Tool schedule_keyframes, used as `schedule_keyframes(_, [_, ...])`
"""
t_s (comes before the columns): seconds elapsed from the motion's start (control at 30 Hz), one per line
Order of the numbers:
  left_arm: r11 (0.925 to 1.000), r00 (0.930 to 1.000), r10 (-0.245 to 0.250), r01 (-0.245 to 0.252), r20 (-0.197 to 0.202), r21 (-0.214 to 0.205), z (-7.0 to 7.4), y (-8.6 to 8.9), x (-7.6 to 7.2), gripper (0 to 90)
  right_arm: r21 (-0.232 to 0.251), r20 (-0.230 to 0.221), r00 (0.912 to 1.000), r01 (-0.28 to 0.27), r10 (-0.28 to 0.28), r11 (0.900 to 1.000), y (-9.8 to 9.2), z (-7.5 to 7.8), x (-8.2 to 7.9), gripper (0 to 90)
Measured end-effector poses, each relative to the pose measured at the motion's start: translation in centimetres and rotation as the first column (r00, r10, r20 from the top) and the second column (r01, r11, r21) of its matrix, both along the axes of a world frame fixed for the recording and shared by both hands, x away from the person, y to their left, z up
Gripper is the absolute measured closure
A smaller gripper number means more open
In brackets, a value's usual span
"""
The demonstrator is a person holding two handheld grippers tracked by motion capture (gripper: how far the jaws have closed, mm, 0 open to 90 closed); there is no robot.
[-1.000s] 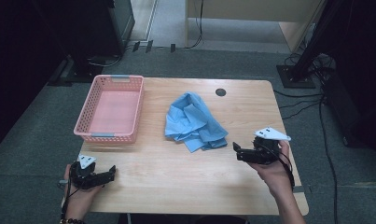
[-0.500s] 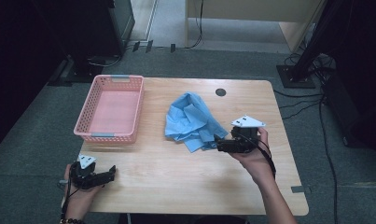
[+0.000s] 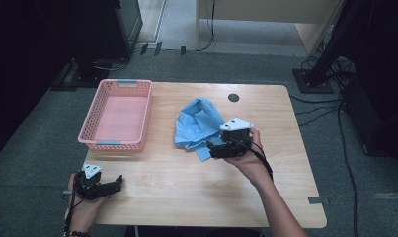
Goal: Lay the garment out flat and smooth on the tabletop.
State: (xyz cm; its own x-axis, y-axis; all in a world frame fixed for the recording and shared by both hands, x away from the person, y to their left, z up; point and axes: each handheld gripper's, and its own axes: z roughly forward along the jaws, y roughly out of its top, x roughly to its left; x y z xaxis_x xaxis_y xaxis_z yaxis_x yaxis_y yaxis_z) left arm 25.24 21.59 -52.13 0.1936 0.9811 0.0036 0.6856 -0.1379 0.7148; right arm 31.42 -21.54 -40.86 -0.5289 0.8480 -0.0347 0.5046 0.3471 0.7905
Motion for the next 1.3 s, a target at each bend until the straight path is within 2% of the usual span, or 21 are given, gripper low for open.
schedule_keyframes(0.23, [1.0000, 1.0000, -0.001, 0.001, -0.001, 0.002, 0.0, 0.0, 0.0, 0.0, -0.008, -0.016, 0.9979, -0.062, 0.062, 0.9980, 2.5, -1.2, 1.0, 15.5])
schedule_keyframes(0.4, [1.0000, 1.0000, -0.002, 0.002, -0.002, 0.002, 0.0, 0.0, 0.0, 0.0, -0.038, -0.016, 0.9948, -0.101, 0.101, 0.9941, 4.2, -2.4, 1.5, 19.8])
schedule_keyframes(0.67, [1.0000, 1.0000, -0.003, 0.003, -0.002, 0.002, 0.0, 0.0, 0.0, 0.0, -0.090, -0.030, 0.9967, -0.078, 0.076, 0.9929, 6.0, -4.5, 2.9, 22.5])
schedule_keyframes(0.93, [1.0000, 1.0000, -0.005, 0.005, -0.002, 0.003, 0.0, 0.0, 0.0, 0.0, -0.144, -0.016, 0.9978, -0.066, 0.064, 0.9874, 6.8, -5.7, 4.0, 23.1])
schedule_keyframes(1.0, [1.0000, 1.0000, -0.005, 0.005, -0.002, 0.003, 0.0, 0.0, 0.0, 0.0, -0.164, -0.018, 0.9987, -0.050, 0.047, 0.9852, 6.9, -6.1, 4.3, 24.1])
schedule_keyframes(1.3, [1.0000, 1.0000, -0.005, 0.005, -0.002, 0.003, 0.0, 0.0, 0.0, 0.0, -0.242, -0.004, 0.9984, -0.055, 0.056, 0.9686, 7.9, -7.1, 4.9, 24.3])
